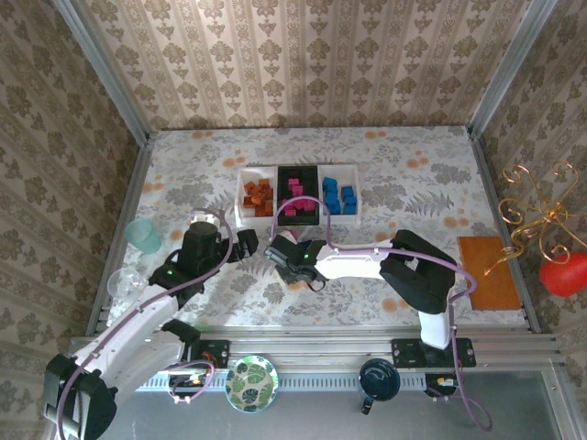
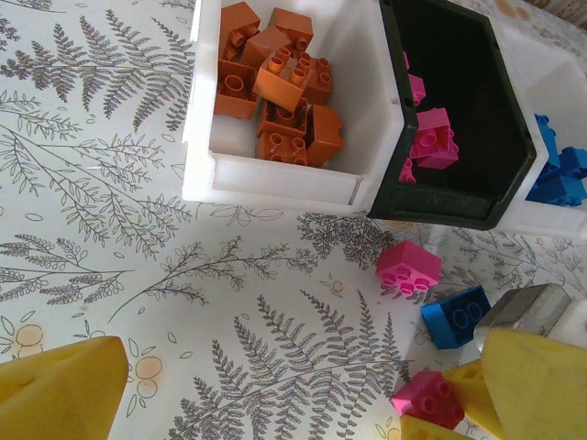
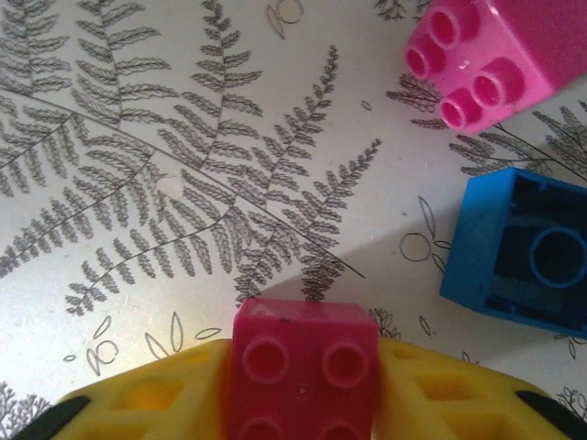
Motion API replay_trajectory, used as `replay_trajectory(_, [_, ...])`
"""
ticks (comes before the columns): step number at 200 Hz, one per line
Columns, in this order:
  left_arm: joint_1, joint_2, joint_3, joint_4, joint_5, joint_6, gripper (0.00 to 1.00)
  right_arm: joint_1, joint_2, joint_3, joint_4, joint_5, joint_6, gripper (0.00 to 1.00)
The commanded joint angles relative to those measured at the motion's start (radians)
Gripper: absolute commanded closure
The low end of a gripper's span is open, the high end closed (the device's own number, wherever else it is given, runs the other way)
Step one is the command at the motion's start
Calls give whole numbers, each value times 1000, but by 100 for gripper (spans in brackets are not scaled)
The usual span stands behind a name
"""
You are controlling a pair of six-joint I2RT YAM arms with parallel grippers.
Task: Sort the legos into containers by color
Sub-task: Pick up the lego from the center of the table, then place the lego in the container.
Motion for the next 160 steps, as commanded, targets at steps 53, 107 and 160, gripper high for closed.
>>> replay_trajectory(53, [3,-3,-8,16,23,-4,0,-107,-249,-70,157,-191,-41,72])
replay_trajectory(107, [0,34,1,21,56,-7,0,-271,-113,161,96,-168,-40,73])
replay_trajectory(160, [-17,44,-3,13,67,1,1,-328,102,454,-28,-66,-40,72])
